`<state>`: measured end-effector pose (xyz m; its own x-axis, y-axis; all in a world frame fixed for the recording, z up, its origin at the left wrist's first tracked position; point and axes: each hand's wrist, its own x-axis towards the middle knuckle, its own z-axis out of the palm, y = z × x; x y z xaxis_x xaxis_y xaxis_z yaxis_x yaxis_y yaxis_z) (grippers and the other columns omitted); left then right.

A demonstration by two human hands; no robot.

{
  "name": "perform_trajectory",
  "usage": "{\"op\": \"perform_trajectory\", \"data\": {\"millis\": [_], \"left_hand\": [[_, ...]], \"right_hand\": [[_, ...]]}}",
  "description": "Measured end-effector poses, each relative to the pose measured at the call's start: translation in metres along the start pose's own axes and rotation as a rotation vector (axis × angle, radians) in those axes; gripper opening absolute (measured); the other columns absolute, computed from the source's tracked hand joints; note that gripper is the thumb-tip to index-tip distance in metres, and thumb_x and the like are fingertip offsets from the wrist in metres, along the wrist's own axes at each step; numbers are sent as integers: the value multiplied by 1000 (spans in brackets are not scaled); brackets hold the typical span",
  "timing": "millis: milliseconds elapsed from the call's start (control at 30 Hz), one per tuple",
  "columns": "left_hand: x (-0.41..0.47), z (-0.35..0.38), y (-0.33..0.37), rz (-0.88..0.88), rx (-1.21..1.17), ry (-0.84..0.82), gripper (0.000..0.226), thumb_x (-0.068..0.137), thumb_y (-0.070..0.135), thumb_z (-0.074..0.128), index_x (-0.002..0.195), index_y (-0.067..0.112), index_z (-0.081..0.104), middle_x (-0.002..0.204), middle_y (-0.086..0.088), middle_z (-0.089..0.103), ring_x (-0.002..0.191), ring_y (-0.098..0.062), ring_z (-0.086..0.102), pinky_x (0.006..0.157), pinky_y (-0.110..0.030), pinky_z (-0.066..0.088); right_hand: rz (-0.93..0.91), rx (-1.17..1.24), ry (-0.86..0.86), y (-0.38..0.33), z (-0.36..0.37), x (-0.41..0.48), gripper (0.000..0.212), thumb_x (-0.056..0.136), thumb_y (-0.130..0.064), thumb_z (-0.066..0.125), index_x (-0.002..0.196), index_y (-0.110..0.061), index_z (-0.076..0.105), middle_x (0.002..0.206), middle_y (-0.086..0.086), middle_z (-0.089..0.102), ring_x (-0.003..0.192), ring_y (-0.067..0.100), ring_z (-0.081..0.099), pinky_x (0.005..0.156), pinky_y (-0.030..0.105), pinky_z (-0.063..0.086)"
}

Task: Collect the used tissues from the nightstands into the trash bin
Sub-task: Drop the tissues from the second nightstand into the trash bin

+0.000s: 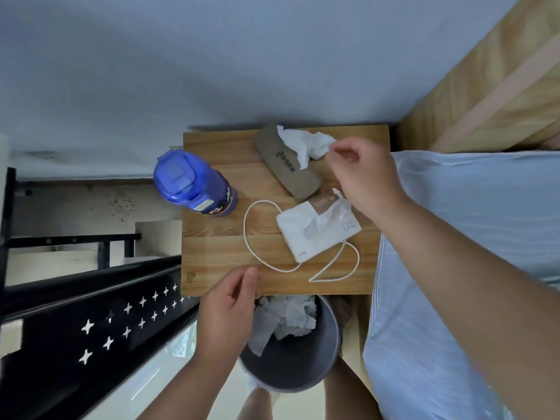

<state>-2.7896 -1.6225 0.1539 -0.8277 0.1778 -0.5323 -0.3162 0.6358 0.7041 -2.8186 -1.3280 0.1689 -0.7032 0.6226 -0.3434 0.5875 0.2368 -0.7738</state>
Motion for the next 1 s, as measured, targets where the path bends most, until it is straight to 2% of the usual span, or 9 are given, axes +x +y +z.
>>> {"op": "perform_trajectory", "data": {"millis": [67,133,300,367,433,733,800,900,1000], "left_hand": [[3,-2,-3,-42,-35,7,35,104,51,55,82,29,73,62,6,62,47,-16,52,55,-35,46],[7,-1,1,-67,-62,3,36,104,48,56,80,27,72,60,6,60,48,-14,50,55,-36,45],[19,9,18,-45,-93,6,38,107,37,58,72,28,69,58,11,57,51,-4,48,52,-24,43],[21,12,23,-39,-161,36,33,107,34,60,77,33,75,59,11,60,53,-2,51,52,-15,43],[20,15,25,-33,-211,42,30,106,32,61,81,34,77,62,10,62,55,-3,53,54,-15,45],[5,11,34,31,-232,28,28,105,32,61,81,32,76,61,11,61,55,-3,50,54,-15,45],[-1,8,36,43,-224,20,30,106,31,61,79,29,75,61,11,60,55,-3,50,56,-14,45],[-12,6,36,46,-233,9,32,105,31,60,76,27,74,62,9,60,56,-3,51,56,-14,45],[-25,4,31,34,-241,-21,29,106,31,60,83,31,77,63,9,62,57,-5,53,57,-18,47]], "right_hand": [[-33,-129,-63,-2,14,24,33,104,-28,54,134,-27,66,134,-7,68,120,12,62,94,25,45],[-75,-200,-111,-4,26,41,36,104,-23,54,140,-22,63,142,1,64,128,22,59,94,25,38],[-158,-259,-153,-8,47,60,40,92,-22,72,129,-6,66,126,13,70,115,31,62,93,34,47],[-148,-233,-153,-6,52,61,32,91,-23,74,120,-11,72,113,7,75,99,25,66,81,31,49],[-145,-227,-108,-2,53,61,18,94,-25,70,107,-16,78,99,1,77,87,18,64,68,27,40],[-150,-102,43,-18,20,30,15,95,-20,65,93,-15,80,76,-5,70,67,9,60,56,19,39],[-159,-47,72,-25,9,12,14,95,-20,66,87,-21,77,67,-14,66,62,0,60,54,12,40],[-158,16,105,-32,-8,-25,12,95,-23,68,93,-28,78,67,-20,68,67,1,66,57,18,50],[-150,99,147,-30,-20,-70,16,94,-25,71,87,-40,72,64,-33,65,63,-6,62,55,8,44]]}}
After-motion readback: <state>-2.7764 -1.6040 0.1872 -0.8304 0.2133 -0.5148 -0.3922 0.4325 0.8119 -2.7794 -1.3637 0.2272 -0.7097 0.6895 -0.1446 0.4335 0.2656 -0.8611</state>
